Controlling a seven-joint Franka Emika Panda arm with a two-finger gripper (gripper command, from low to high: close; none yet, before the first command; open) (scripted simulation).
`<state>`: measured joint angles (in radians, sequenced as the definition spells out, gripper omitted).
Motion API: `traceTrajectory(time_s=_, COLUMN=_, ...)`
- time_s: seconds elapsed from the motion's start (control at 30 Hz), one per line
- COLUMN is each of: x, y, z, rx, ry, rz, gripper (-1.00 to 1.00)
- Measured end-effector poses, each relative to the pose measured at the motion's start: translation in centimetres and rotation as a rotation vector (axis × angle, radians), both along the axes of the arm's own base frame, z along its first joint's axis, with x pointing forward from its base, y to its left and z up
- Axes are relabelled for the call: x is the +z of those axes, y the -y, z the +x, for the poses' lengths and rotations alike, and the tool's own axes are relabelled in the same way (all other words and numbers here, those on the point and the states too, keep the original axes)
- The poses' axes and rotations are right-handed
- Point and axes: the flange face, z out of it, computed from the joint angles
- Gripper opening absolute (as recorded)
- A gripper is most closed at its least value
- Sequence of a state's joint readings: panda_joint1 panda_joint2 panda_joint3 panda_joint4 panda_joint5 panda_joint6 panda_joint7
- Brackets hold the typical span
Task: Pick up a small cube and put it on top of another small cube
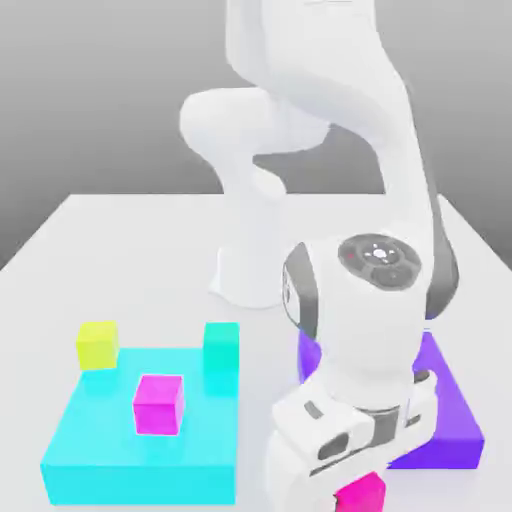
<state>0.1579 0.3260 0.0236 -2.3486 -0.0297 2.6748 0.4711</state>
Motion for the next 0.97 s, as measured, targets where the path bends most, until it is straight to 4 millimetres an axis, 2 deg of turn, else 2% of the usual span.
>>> traceTrajectory(time_s=0.17, x=5.2, y=9.8, z=-1.6, rx=0.004, ry=0.013, rz=-0.058, gripper=-1.0)
traceTrajectory(time_s=0.23, x=7.0, y=14.8, z=-3.2, rx=-0.022, ry=0.011, rz=-0.073, gripper=-1.0)
traceTrajectory(time_s=0.33, x=9.2, y=20.9, z=-6.4, rx=-0.043, ry=0.005, rz=-0.083, gripper=-1.0)
traceTrajectory(time_s=0.5, x=11.6, y=26.5, z=-12.3, rx=-0.009, ry=-0.005, rz=-0.063, gripper=-1.0)
traceTrajectory(time_s=0.67, x=12.1, y=30.9, z=-19.1, rx=0.006, ry=-0.005, rz=-0.005, gripper=-1.0)
traceTrajectory(time_s=0.73, x=10.6, y=31.3, z=-19.9, rx=0.012, ry=-0.002, rz=0.011, gripper=-1.0)
traceTrajectory(time_s=0.87, x=6.7, y=31.4, z=-20.2, rx=0.012, ry=-0.001, rz=0.013, gripper=-1.0)
traceTrajectory(time_s=0.9, x=5.9, y=31.4, z=-20.3, rx=0.011, ry=-0.002, rz=0.01, gripper=1.0)
traceTrajectory(time_s=0.97, x=5.9, y=31.4, z=-20.3, rx=0.011, ry=-0.002, rz=0.01, gripper=1.0)
